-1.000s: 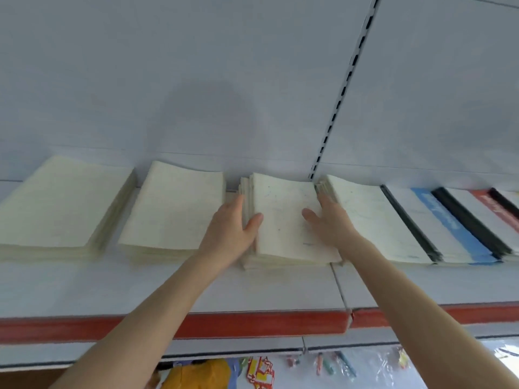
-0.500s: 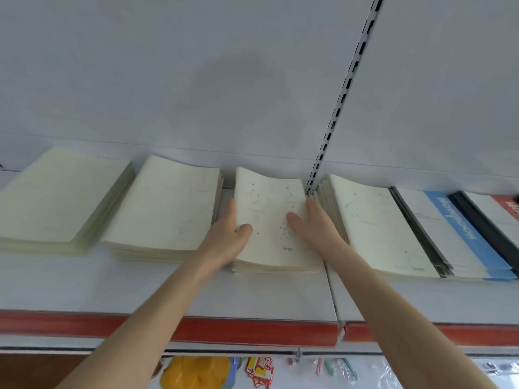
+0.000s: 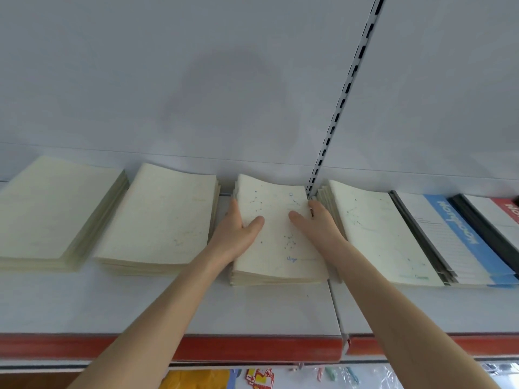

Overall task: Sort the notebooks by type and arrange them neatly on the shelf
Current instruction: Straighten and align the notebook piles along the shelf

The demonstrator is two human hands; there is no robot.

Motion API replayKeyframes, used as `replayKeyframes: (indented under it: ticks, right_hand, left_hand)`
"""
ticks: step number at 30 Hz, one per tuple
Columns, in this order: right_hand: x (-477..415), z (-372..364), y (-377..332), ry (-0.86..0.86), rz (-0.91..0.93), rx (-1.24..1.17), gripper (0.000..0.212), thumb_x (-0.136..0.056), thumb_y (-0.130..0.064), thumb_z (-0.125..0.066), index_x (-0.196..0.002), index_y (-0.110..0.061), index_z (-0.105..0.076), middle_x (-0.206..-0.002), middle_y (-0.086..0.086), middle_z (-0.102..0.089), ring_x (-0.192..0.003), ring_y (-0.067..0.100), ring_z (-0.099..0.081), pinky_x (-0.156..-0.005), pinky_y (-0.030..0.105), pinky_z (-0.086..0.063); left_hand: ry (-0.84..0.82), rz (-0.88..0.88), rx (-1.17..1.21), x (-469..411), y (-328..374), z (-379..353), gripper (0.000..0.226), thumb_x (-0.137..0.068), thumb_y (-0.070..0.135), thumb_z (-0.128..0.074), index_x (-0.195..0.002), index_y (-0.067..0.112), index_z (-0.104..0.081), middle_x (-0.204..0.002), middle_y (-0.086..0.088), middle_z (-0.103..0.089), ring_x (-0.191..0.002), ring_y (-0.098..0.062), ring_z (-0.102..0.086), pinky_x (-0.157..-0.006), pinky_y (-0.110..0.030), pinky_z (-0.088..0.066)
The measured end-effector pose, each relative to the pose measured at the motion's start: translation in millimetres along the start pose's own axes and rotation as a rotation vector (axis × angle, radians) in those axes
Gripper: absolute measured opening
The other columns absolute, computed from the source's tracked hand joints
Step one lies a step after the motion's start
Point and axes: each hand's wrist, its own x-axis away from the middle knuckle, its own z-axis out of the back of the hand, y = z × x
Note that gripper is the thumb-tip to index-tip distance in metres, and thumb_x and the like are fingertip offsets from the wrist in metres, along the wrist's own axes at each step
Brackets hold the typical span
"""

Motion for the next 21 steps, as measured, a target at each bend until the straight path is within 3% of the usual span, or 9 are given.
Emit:
replayKeyframes:
  ticks: [6, 11, 14, 18, 21]
  right_hand:
    - [-9, -3, 3, -0.047, -0.048, -0.144, 0.072, -0.085, -0.035, -0.063, -0.143, -0.016, -0.025, -0.135, 0.000, -0.045, -0.121, 0.021, -0.049, -0.103, 0.043, -0.041]
    - [-14, -3, 4, -0.041, -0.022, -0.042, 0.073, -0.086, -0.036, -0.060, -0.145, -0.016, -0.023, -0.141, 0.000, -0.041, -0.125, 0.022, -0.045, -0.105, 0.043, -0.039]
    - [-13, -4, -2, -0.038, -0.011, 0.031, 0.069, -0.087, -0.038, -0.058, -0.144, -0.014, -0.025, -0.139, 0.003, -0.044, -0.125, 0.023, -0.046, -0.104, 0.042, -0.039]
    - [14, 2, 0, -0.044, -0.014, -0.005, 0.054, -0.088, -0.036, -0.056, -0.134, -0.012, -0.038, -0.128, 0.002, -0.053, -0.117, 0.021, -0.053, -0.101, 0.040, -0.042]
    - [46, 4, 11, -0.077, -0.027, -0.112, 0.061, -0.091, -0.036, -0.054, -0.142, -0.013, -0.028, -0.136, -0.005, -0.043, -0.123, 0.015, -0.044, -0.103, 0.029, -0.035]
  left_hand:
    - [-0.008, 0.011, 0.047, -1, 0, -1, 0.062, -0.090, 0.021, -0.054, -0.142, 0.014, -0.020, -0.129, -0.002, -0.054, -0.111, -0.018, -0.056, -0.098, -0.039, -0.045]
    - [-0.007, 0.012, 0.043, -2, -1, -1, 0.066, -0.090, 0.024, -0.053, -0.145, 0.018, -0.017, -0.128, 0.001, -0.055, -0.109, -0.017, -0.057, -0.097, -0.039, -0.045]
    - [-0.014, 0.029, 0.052, 1, 4, 0, 0.070, -0.093, 0.033, -0.049, -0.148, 0.019, -0.008, -0.139, 0.003, -0.046, -0.119, -0.019, -0.051, -0.101, -0.033, -0.040]
    - [-0.023, 0.035, -0.016, 28, 4, -1, 0.072, -0.097, 0.036, -0.041, -0.149, 0.016, 0.004, -0.150, 0.003, -0.029, -0.133, -0.016, -0.035, -0.094, -0.019, -0.027]
    - [-0.013, 0.031, 0.016, 50, -4, -5, 0.066, -0.099, 0.035, -0.037, -0.149, 0.020, 0.003, -0.152, 0.008, -0.022, -0.136, -0.013, -0.030, -0.095, -0.018, -0.024]
